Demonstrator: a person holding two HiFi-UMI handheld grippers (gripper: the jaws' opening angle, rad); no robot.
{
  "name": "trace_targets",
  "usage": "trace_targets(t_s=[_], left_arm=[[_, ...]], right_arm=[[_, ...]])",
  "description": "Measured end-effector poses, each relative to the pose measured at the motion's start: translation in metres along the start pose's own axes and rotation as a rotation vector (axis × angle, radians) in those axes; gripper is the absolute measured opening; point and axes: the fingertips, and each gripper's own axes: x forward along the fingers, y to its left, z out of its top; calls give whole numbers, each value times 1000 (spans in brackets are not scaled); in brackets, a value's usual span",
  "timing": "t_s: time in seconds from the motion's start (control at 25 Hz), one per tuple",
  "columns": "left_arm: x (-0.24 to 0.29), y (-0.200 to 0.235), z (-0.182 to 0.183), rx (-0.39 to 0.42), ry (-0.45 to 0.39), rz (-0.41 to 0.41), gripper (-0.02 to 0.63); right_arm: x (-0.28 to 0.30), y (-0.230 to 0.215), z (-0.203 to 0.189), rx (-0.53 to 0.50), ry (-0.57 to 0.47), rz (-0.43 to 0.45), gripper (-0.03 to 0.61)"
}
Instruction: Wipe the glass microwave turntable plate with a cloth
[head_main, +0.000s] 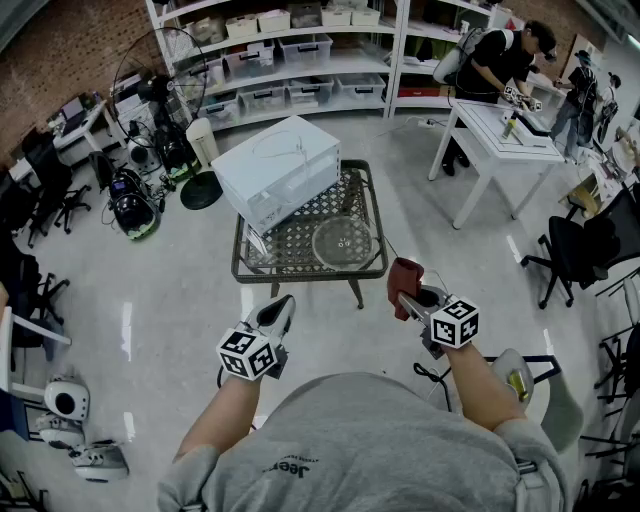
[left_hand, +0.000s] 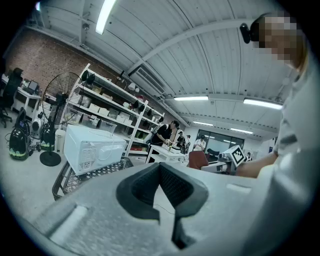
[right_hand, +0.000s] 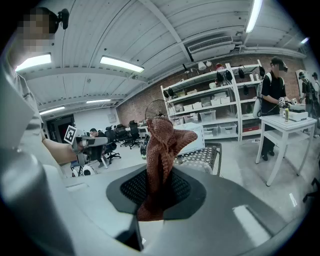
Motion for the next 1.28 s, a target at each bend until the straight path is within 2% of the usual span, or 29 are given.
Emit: trace_targets(t_s=[0.44,0.68,1.28], left_arm=[[2,-3,1,-1,-3,-1,-2],[11,-11,4,12,6,7,-2],[69,-74,9,24,-44,119,-2]], right_arm=[[-1,-1,0,-3,1,8,74],[-7,-9,7,28,-30,32,75],[-48,-76,18,-46,-14,123,75]])
